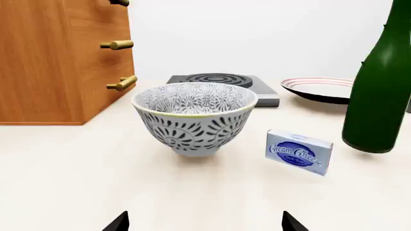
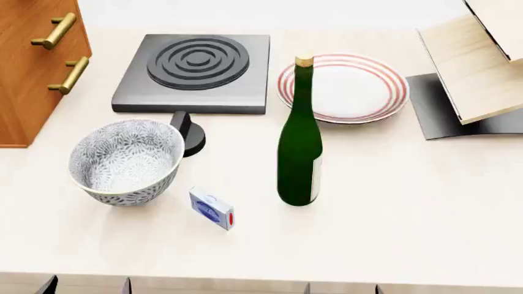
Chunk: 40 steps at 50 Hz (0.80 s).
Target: Put the bowl on the top of the cabinet.
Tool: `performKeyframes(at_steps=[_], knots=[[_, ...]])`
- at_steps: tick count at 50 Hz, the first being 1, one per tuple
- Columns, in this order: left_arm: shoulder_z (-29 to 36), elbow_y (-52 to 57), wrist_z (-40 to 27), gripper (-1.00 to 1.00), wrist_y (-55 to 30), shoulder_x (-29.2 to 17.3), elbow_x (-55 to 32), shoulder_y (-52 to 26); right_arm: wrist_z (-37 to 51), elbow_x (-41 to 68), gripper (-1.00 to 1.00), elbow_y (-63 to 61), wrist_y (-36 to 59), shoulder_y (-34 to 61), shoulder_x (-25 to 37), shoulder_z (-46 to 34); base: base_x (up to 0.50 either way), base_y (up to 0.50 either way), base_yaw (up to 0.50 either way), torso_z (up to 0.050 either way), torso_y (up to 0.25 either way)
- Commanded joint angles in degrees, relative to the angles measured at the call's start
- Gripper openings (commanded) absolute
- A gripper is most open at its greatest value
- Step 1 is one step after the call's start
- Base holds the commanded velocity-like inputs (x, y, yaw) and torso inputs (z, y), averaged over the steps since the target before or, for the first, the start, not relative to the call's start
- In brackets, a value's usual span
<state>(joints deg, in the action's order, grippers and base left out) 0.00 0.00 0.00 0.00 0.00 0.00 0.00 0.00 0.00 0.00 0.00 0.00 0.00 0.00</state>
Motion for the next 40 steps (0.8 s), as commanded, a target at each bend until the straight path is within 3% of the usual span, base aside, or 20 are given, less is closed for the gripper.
performKeyframes(at_steps=[1,9,16,17,23,24,25,40], knots=[[1.37,-0.4,-1.36,1.0,0.32,-1.21,-1.22,-0.11,1.11,0.9,1.0,0.49,-0.44,0.08,0.9,-1.12,0.0,0.0,0.0,0.0,0.0],[3.73,2.31,-4.11,1.0,-0.86,-2.41,-0.4,0.04,3.67,1.17,1.0,-5.03,4.71,-1.11,2.53,-3.15,0.0,0.0,0.0,0.0,0.0],[4.37,12.87,-5.46,1.0,-6.64,-3.55,-0.53,0.73,4.46,1.12,1.0,-15.81,10.25,-1.64,3.98,-4.36,0.0,0.0,0.0,0.0,0.0],[5.05,20.87,-5.06,1.0,-12.16,-4.0,-0.32,-0.03,4.08,1.31,1.0,-23.84,15.78,-0.75,4.47,-4.79,0.0,0.0,0.0,0.0,0.0],[5.75,30.49,-5.22,1.0,-20.6,-4.45,-0.93,-2.66,4.71,1.23,1.0,-34.75,26.19,3.24,5.36,-4.71,0.0,0.0,0.0,0.0,0.0],[5.68,39.08,-5.79,1.0,-29.2,-4.16,-0.65,-8.25,4.33,-0.81,1.0,-43.35,34.79,9.0,7.02,-5.78,0.0,0.0,0.0,0.0,0.0],[5.73,43.79,-5.93,1.0,-33.47,-4.2,-0.72,-8.54,4.36,-0.69,1.0,-45.14,37.38,9.36,7.0,-5.75,0.0,0.0,0.0,0.0,0.0],[5.83,43.73,-7.35,1.0,-33.17,-5.29,-2.03,-8.7,5.22,1.2,1.0,-45.36,36.74,9.02,7.28,-4.5,0.0,0.0,0.0,0.0,0.0]])
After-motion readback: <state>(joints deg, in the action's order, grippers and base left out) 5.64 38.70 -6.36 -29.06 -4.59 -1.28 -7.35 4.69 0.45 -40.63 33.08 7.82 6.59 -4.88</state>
